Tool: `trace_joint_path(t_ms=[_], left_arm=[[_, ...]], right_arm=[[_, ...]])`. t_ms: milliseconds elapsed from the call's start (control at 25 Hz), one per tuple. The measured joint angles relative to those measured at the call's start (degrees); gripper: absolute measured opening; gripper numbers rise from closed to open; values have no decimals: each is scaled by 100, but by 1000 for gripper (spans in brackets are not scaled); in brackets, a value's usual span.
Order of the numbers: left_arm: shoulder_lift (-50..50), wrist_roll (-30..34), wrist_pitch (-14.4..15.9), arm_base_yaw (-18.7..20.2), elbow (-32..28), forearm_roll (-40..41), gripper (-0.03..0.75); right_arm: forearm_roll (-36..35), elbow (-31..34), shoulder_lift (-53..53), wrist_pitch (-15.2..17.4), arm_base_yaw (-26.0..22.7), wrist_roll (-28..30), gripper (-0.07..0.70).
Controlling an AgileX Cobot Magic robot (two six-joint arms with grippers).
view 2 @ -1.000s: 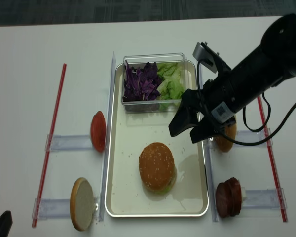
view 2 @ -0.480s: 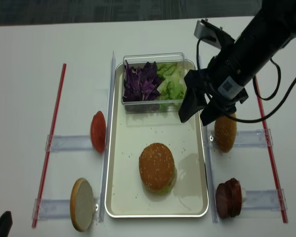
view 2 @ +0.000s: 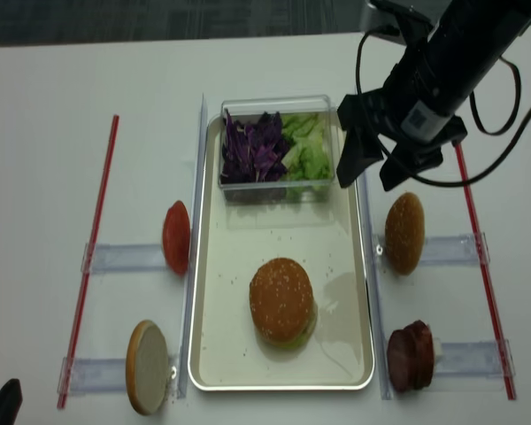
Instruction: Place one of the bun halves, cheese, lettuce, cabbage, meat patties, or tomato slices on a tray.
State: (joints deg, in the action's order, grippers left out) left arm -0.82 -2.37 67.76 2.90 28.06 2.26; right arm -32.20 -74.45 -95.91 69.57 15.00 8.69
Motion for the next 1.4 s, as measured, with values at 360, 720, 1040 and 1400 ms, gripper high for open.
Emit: trace_joint_path(t_ms=[360,720,1040,1400], left_arm=[[0,-32,0,0,0,13,440],[0,-32,0,0,0,13,440],[0,-32,0,0,0,13,440],[0,-32,0,0,0,17,440]], right_arm=[[1063,-81,26,22,24,-461,519],[2130,-81,112,35,24,-827,519],[2591,-85,112,39,35,-1195,519],[2593,-85,112,39,-240,-1085,519]])
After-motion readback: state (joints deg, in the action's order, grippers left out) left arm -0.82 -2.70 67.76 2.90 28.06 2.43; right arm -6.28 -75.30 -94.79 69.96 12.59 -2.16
